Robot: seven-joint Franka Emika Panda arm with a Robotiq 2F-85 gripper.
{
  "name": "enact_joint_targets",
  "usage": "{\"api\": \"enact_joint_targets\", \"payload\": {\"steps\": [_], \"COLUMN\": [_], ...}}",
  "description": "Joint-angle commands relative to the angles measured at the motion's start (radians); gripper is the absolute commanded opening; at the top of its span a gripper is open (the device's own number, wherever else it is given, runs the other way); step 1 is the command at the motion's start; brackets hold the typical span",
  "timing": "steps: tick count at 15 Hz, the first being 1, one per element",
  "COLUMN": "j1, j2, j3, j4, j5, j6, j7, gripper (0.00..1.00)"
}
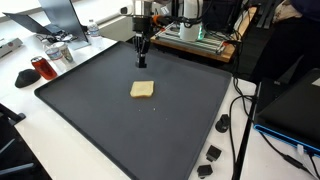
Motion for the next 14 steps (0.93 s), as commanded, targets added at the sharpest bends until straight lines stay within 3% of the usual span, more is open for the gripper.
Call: {"api": "enact_joint_targets", "payload": {"steps": [1,4,5,8,9,12,13,14], "j1": [0.010,0.014,0.014,0.023,0.105,0.114,0.106,0.102], "j2": [-0.012,-0.028,-0.028,-0.071,-0.088,-0.096,-0.041,-0.061], "j3": [0.000,-0.003,-0.005,-0.061,-0.174,-0.295,-0.338,-0.373], "j4": [-0.013,-0.026,-0.027,-0.119,-0.144,-0.204,-0.144,-0.155], "j5": [-0.013,-0.016,-0.016,-0.285,-0.358,-0.609,-0.684,-0.776], "j6": [0.005,0.006,0.006,0.048,0.039,0.049,0.037,0.026], "j7": [0.025,0.032,0.032,0.206,0.234,0.320,0.320,0.351], "gripper": [0.21,0.21,0.05,0.05,0.05,0.05,0.05,0.05]}}
